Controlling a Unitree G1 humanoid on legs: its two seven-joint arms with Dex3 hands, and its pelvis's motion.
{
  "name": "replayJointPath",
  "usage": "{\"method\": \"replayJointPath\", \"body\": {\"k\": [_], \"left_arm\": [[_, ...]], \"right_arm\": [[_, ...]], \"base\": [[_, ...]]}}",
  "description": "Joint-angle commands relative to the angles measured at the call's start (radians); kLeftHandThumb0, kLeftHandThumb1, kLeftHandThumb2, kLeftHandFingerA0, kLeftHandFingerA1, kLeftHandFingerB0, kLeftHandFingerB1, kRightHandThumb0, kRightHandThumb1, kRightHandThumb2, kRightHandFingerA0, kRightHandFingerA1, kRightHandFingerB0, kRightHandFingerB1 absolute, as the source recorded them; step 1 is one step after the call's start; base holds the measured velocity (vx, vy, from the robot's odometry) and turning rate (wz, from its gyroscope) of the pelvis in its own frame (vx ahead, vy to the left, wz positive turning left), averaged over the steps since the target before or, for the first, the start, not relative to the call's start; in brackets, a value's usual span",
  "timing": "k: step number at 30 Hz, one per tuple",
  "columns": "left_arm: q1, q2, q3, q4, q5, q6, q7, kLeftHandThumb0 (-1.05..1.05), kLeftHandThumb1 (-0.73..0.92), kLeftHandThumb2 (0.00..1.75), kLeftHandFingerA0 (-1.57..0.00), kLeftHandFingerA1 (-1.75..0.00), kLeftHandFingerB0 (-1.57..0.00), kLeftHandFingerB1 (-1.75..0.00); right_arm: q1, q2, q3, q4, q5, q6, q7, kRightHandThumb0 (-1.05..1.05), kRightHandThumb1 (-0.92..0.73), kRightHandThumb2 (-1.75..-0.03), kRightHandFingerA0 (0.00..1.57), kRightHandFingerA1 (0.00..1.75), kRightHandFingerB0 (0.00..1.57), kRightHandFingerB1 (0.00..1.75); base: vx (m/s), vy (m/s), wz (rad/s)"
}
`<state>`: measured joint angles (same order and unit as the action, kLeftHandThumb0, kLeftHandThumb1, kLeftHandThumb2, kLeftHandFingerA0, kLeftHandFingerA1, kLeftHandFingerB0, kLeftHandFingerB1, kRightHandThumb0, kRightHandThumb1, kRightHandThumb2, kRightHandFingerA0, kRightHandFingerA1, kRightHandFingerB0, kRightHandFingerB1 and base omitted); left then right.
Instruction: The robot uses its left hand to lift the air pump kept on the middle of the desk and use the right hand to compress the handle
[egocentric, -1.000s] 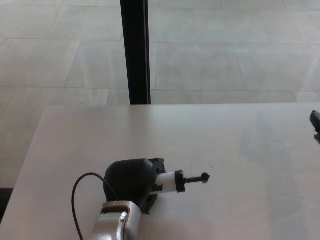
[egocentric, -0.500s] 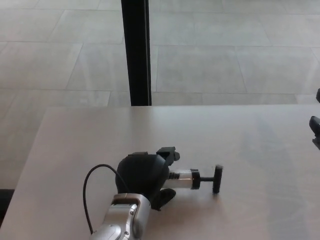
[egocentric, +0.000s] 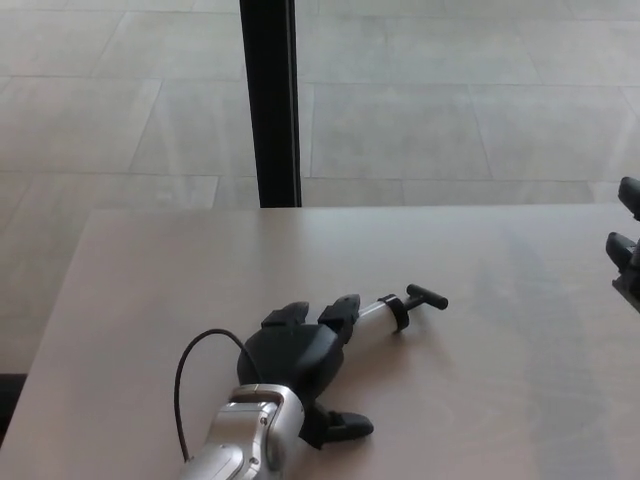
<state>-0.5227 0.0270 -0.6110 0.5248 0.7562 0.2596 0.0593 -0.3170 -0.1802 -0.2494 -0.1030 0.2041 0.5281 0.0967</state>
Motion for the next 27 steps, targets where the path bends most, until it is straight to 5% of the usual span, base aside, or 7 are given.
{"method": "replayJointPath", "body": {"k": [1, 14, 15, 21, 24, 25, 27], "left_arm": [[-0.014, 0.127, 0.058, -0.178, -0.135, 0.115, -0.446, -0.94, 0.52, 0.98, 0.0, -0.17, 0.0, 0.0], [-0.042, 0.18, 0.765, -0.435, -0.72, -0.055, -0.344, -1.05, 0.72, 1.11, 0.0, -0.13, 0.0, -0.03], [-0.054, 0.163, 0.858, -0.475, -0.794, -0.006, -0.322, -0.84, 0.81, 0.74, 0.0, 0.0, 0.0, -0.19], [-0.104, 0.238, 1.444, -0.448, -1.364, 0.107, -0.249, -0.92, 0.81, 1.15, 0.0, -0.17, 0.0, -0.07], [-0.062, 0.294, 1.545, -0.406, -1.418, 0.128, -0.293, -0.83, 0.84, 0.65, 0.0, -0.18, 0.0, -0.17], [0.038, 0.371, 1.65, -0.337, -1.393, 0.122, -0.345, -0.9, 0.77, 1.12, 0.0, -0.22, 0.0, -0.1], [0.188, 0.427, 1.742, -0.278, -1.348, 0.114, -0.413, -0.82, 0.79, 1.14, 0.0, -0.28, 0.0, -0.15]], "right_arm": [[-0.007, -0.015, -0.026, -0.002, -0.008, 0.011, -0.043, -0.89, -0.82, -1.18, 0.0, 0.29, 0.03, 0.28], [0.045, -0.181, -0.193, 0.007, 0.039, -0.017, 0.047, -0.87, -0.86, -1.2, 0.0, 0.26, 0.08, 0.21], [0.055, -0.201, -0.219, 0.009, 0.05, -0.01, 0.057, -0.91, -0.86, -1.21, 0.0, 0.21, 0.09, 0.17], [0.126, -0.302, -0.463, 0.09, 0.118, -0.064, 0.078, -0.86, -0.92, -0.77, 0.01, 0.43, 0.1, 0.31], [0.145, -0.336, -0.515, 0.118, 0.124, -0.067, 0.085, -0.94, -0.92, -0.71, 0.01, 0.48, 0.08, 0.35], [0.173, -0.388, -0.592, 0.184, 0.142, -0.103, 0.115, -0.93, -0.78, -1.2, 0.0, 0.48, 0.08, 0.39], [0.219, -0.433, -0.675, 0.245, 0.156, -0.13, 0.137, -0.89, -0.77, -1.18, 0.0, 0.59, 0.1, 0.51]], "base": [[0.0, 0.0, 0.0], [0.0, 0.0, 0.0], [0.0, 0.0, 0.0], [0.0, 0.0, 0.0], [0.0, 0.0, 0.0], [0.0, 0.0, 0.0], [0.0, 0.0, 0.0]]}}
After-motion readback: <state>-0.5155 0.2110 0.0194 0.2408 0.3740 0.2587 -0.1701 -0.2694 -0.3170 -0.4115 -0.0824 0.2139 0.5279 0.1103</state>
